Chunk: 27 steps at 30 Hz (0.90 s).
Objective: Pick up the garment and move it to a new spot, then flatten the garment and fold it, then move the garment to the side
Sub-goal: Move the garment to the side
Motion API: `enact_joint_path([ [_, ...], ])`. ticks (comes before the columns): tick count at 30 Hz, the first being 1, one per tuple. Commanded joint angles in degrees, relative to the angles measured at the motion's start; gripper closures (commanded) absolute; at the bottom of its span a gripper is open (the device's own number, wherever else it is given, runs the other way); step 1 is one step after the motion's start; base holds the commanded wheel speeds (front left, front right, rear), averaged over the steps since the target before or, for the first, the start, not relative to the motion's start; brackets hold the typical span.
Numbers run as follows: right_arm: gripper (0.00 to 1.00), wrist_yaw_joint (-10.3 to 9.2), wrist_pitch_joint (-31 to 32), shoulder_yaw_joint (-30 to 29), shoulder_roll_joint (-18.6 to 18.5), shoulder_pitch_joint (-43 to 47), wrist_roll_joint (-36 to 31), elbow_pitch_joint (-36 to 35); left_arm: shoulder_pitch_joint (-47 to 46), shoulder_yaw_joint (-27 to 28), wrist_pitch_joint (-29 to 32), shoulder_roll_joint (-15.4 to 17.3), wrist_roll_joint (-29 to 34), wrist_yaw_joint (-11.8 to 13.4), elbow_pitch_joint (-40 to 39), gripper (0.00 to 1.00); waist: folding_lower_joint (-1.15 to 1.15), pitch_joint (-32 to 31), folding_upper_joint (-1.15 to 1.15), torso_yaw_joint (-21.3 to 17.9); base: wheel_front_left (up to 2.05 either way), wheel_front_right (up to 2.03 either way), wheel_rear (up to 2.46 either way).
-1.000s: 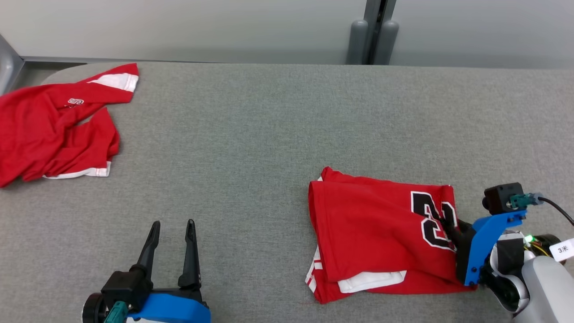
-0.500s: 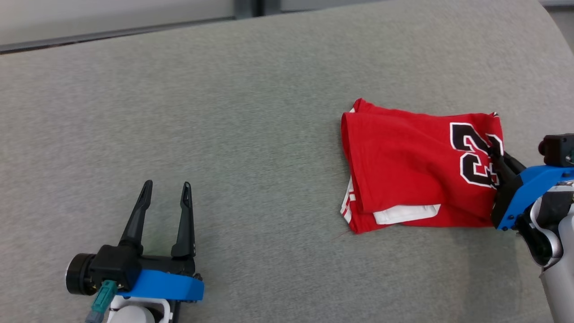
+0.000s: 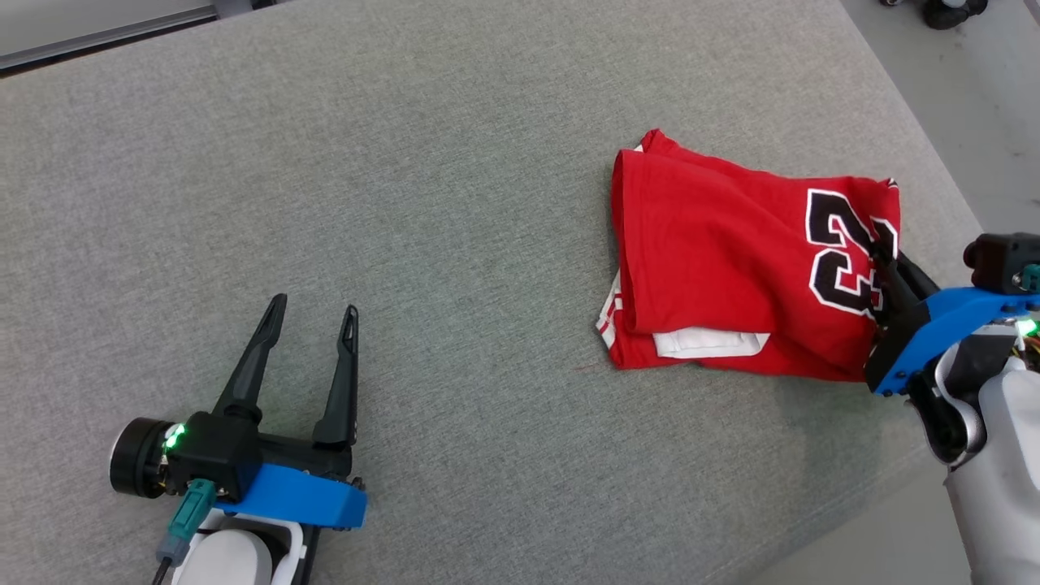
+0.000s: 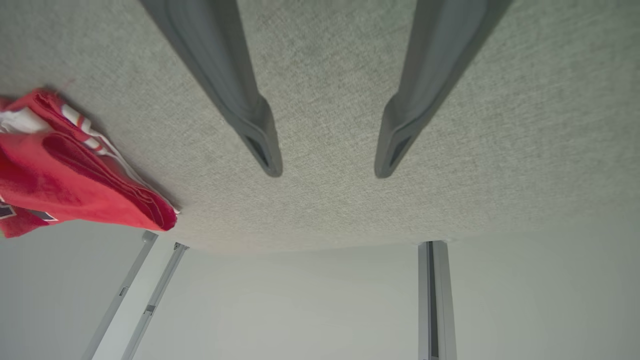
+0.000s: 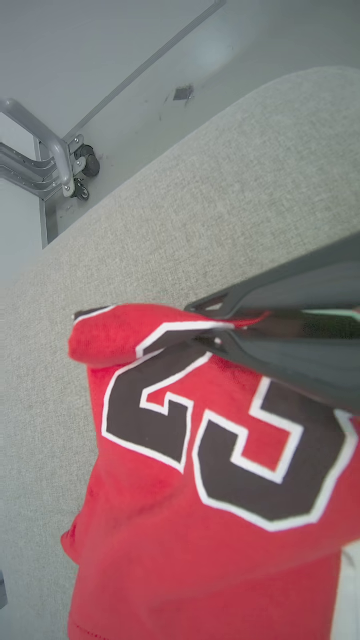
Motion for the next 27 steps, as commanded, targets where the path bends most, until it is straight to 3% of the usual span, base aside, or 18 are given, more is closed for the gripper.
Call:
enact_joint_path([
  [1,1.0,-0.01,-0.5,0.6,-0.1,-2.4,-0.2,0.3,-0.7,0.1,0.3,0.5,0.1,-0.1,-0.4,0.0,0.0,0.2,0.0,0.5,0.0,0.0,0.0],
  [8,1.0,-0.01,1.2,0.5,-3.5,-10.7,-0.4,3.6,-0.6,0.7,1.3,1.8,0.0,0.8,-2.1,0.0,0.0,1.4,0.0,5.0,0.0,0.0,0.0],
  [20,1.0,-0.01,2.4,-9.3,-13.3,-19.5,-5.6,9.5,-0.2,0.4,0.6,1.3,-0.9,1.7,-3.2,0.0,0.0,3.3,0.0,12.9,0.0,0.0,0.0],
  [21,0.56,-0.01,2.4,-9.9,-13.3,-19.5,-6.2,9.8,-0.2,0.3,0.4,1.2,-1.0,1.7,-3.0,0.0,0.0,3.4,0.0,13.2,0.0,0.0,0.0],
  [22,0.2,-0.01,2.1,-10.6,-13.0,-19.6,-6.7,10.2,-0.3,0.3,0.3,1.2,-1.1,1.8,-2.8,0.0,0.0,3.4,0.0,13.4,0.0,0.0,0.0],
  [23,0.0,-0.01,1.8,-11.3,-12.7,-19.7,-7.2,10.4,-0.5,0.2,0.1,1.1,-1.3,1.9,-2.6,0.0,0.0,3.5,0.0,13.5,0.0,0.0,0.0],
  [27,0.0,-0.01,0.4,-12.1,-10.6,-19.2,-9.1,10.9,-1.2,-0.2,-0.4,0.8,-1.5,1.9,-1.7,0.0,0.0,3.5,0.0,13.9,0.0,0.0,0.0],
])
